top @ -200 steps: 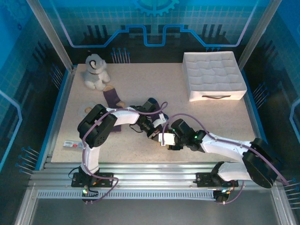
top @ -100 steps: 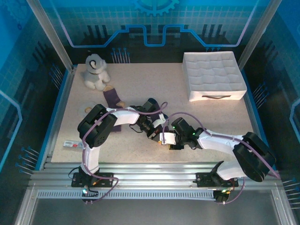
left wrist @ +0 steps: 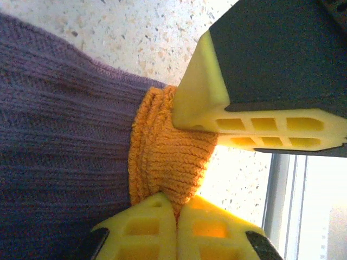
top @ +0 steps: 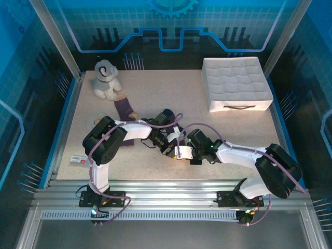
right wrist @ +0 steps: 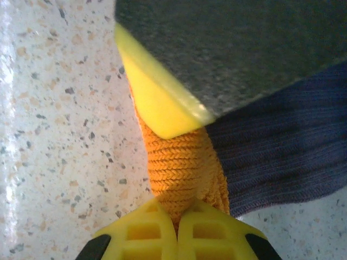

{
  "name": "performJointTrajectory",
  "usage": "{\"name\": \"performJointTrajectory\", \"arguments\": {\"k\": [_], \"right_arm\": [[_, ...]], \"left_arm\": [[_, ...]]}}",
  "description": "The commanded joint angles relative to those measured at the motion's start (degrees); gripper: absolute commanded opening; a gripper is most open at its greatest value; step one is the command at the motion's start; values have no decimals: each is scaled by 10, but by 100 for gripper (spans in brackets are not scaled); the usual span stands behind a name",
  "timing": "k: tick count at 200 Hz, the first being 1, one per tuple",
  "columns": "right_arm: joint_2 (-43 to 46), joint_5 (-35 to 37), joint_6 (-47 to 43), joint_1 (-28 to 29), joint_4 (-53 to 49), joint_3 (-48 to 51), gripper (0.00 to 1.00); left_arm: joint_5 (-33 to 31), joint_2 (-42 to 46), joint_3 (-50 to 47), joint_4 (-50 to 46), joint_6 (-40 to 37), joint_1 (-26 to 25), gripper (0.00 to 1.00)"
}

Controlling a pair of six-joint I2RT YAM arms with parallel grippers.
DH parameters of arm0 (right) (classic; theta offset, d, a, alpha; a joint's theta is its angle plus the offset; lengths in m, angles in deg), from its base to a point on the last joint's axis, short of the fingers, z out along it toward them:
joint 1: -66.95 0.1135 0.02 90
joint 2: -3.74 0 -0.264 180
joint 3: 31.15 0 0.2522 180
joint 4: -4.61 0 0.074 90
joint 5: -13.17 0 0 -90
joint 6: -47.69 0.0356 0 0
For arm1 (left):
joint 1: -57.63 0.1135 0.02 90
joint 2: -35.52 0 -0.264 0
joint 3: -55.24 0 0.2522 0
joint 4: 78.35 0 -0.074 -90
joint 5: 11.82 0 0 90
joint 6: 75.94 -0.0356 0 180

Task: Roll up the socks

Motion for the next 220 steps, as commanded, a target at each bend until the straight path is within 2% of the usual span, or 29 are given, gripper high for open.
{"name": "performJointTrajectory", "arguments": {"k": [1,45,95,135,179,220], "right_arm": [[-24,-11,19,9,-64,-28,0],[-82,-39,70,9,-147,-99,0],[-118,-80,121,10,-192,-144,0],[-158,-128,158,6,-244,-195,0],[-202,-186,189,-20,-292,-240,0],[-243,-208,206,-47,-334,-285,0]], "left_arm": [[-44,38,-49,11,31,11,14],[-26,93,-86,44,76,54,21],[-6,118,-110,91,120,89,20],[-18,145,-138,138,165,116,19],[-37,174,-163,163,164,125,16],[-33,231,-242,284,169,119,12]]}}
